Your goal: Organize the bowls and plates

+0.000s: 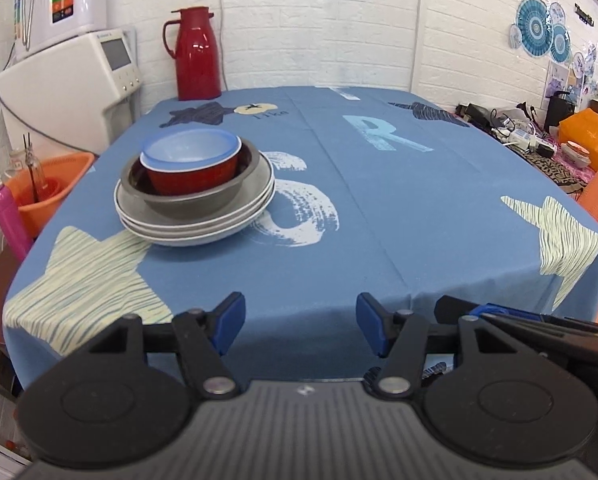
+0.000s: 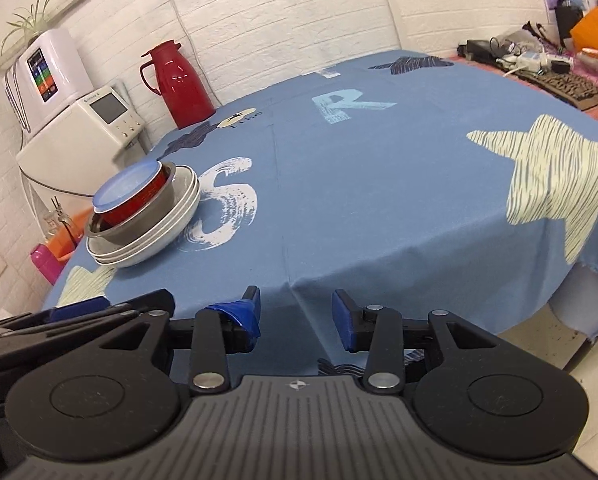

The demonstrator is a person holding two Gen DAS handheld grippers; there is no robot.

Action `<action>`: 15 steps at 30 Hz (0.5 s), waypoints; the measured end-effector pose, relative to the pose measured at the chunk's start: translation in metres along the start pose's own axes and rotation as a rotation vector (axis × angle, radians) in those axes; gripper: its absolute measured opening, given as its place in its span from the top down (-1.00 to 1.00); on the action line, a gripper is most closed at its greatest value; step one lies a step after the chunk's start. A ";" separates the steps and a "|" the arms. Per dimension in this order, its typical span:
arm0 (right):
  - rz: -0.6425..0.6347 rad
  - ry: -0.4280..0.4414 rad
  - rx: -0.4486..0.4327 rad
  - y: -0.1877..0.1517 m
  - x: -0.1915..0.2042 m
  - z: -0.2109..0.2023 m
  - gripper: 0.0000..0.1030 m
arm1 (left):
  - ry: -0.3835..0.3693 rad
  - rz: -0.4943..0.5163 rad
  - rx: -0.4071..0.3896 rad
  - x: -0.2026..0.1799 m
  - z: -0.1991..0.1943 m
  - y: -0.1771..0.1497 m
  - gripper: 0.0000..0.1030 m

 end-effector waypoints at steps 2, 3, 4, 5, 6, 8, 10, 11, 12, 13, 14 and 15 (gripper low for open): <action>-0.010 -0.020 -0.021 0.002 -0.001 -0.002 0.54 | 0.020 0.016 -0.007 0.003 0.000 -0.001 -0.16; -0.025 -0.036 -0.030 0.004 -0.001 -0.002 0.54 | 0.034 0.020 -0.004 0.005 0.001 -0.002 -0.16; -0.040 -0.055 -0.041 0.004 -0.002 -0.003 0.53 | 0.042 0.019 -0.001 0.007 0.002 -0.003 -0.16; -0.056 -0.072 -0.056 0.005 -0.003 -0.004 0.53 | 0.047 0.014 0.001 0.010 0.002 -0.005 -0.16; -0.066 -0.079 -0.067 0.005 -0.003 -0.004 0.53 | 0.051 0.007 0.001 0.012 0.003 -0.007 -0.16; -0.062 -0.078 -0.082 0.005 -0.004 -0.004 0.53 | 0.062 -0.005 0.008 0.016 0.004 -0.012 -0.16; -0.049 -0.075 -0.079 0.003 -0.004 -0.002 0.53 | 0.065 -0.017 0.015 0.018 0.004 -0.015 -0.16; -0.050 -0.078 -0.077 0.002 -0.003 -0.002 0.53 | 0.071 -0.020 0.012 0.020 0.004 -0.015 -0.16; -0.055 -0.080 -0.079 0.001 -0.003 -0.002 0.52 | 0.079 -0.017 0.007 0.020 0.003 -0.015 -0.16; -0.060 -0.083 -0.081 0.001 -0.002 -0.002 0.52 | 0.086 -0.012 0.003 0.021 0.002 -0.015 -0.16; -0.064 -0.086 -0.082 0.001 -0.001 -0.002 0.52 | 0.089 -0.007 -0.001 0.021 0.001 -0.014 -0.16; -0.066 -0.084 -0.082 0.001 0.000 -0.002 0.52 | 0.088 -0.004 -0.004 0.020 0.000 -0.013 -0.16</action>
Point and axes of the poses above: each gripper's, at about its wrist camera, not at the fingertips, and z roughly the way its jaws point, x to its left, y to its top, the point moved 10 cm from there along z, roughly the way its jaws point, and after that the axes turned 11 degrees about -x, right-handed, at the moved point
